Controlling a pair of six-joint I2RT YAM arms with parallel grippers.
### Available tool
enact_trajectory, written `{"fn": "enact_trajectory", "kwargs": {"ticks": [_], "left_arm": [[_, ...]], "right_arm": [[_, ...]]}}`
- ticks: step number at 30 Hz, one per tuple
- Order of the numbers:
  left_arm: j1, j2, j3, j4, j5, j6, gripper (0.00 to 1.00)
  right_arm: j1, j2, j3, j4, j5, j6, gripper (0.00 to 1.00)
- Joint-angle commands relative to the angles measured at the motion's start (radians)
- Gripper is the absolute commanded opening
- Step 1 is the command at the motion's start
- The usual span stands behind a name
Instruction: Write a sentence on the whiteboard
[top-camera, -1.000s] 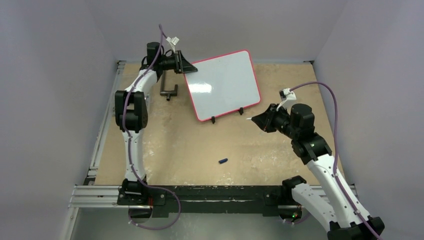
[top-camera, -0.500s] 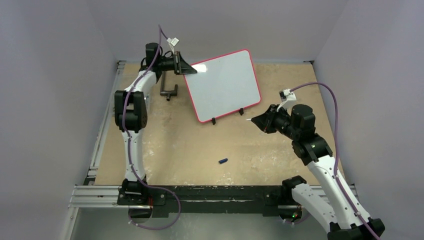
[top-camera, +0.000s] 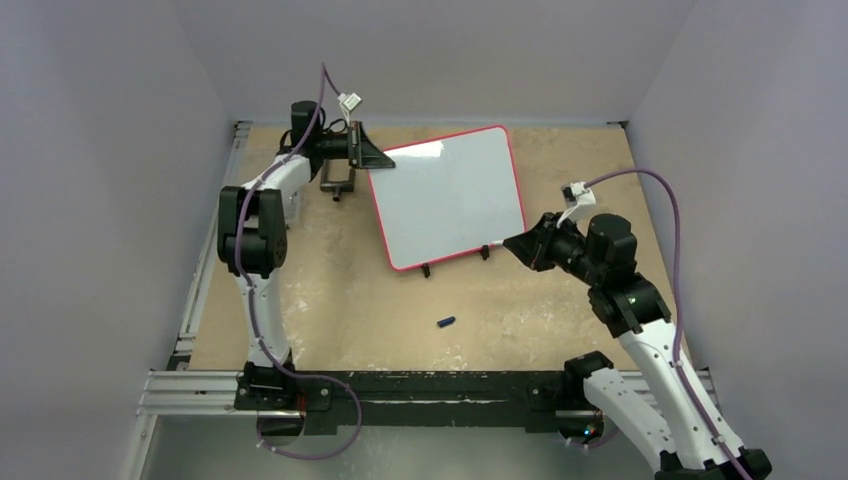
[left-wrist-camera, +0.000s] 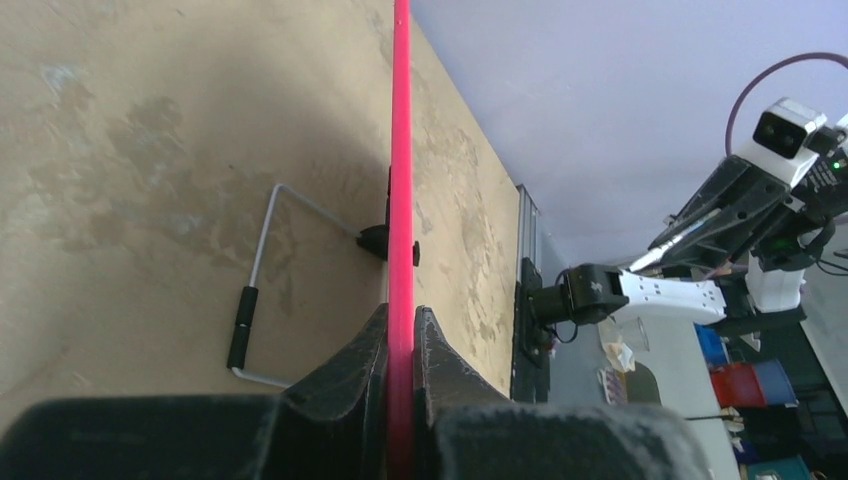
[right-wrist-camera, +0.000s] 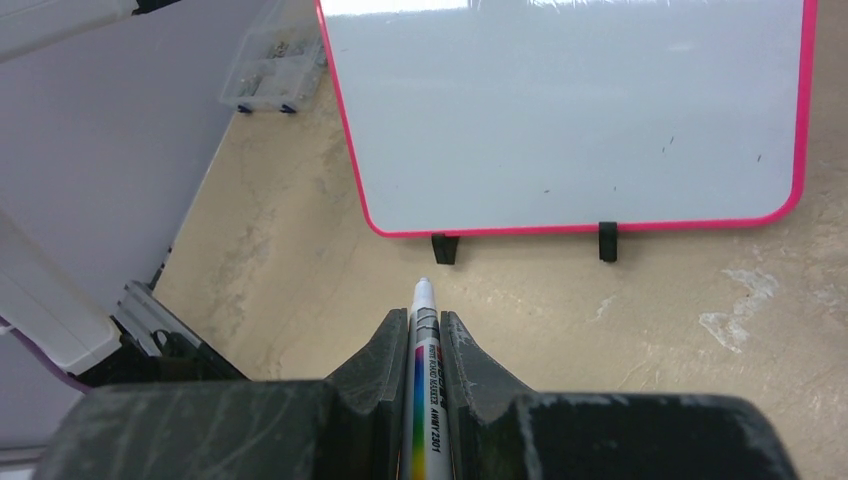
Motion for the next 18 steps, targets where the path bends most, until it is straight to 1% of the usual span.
{"fn": "enact_trajectory", "kwargs": {"ticks": [1, 3, 6, 8, 13, 18], "left_arm": [[-0.012, -0.182, -0.085, 0.008, 0.096, 0.052, 0.0], [-0.018, -0.237, -0.138, -0.09, 0.054, 0.148, 0.0], [-0.048, -0.316, -0.184, -0.307, -0.005, 0.335, 0.0], [-0.071, -0.345, -0.204, -0.366, -0.028, 0.391, 0.0], [-0.095, -0.449, -0.359, -0.31, -0.139, 0.417, 0.0], [-0.096, -0.524, -0.463, -0.222, -0.217, 0.412, 0.0]], "right_arm": [[-0.006, -0.026, 0.025, 0.001, -0.02, 0.002, 0.0], [-0.007, -0.032, 0.025, -0.002, -0.02, 0.002, 0.0], [-0.006, -0.043, 0.025, -0.006, -0.023, 0.001, 0.0], [-0.006, -0.047, 0.021, 0.0, -0.026, 0.004, 0.0], [-0.007, -0.053, 0.025, -0.01, -0.036, 0.002, 0.0], [-0.006, -0.057, 0.036, -0.031, -0.037, -0.014, 0.0]]}}
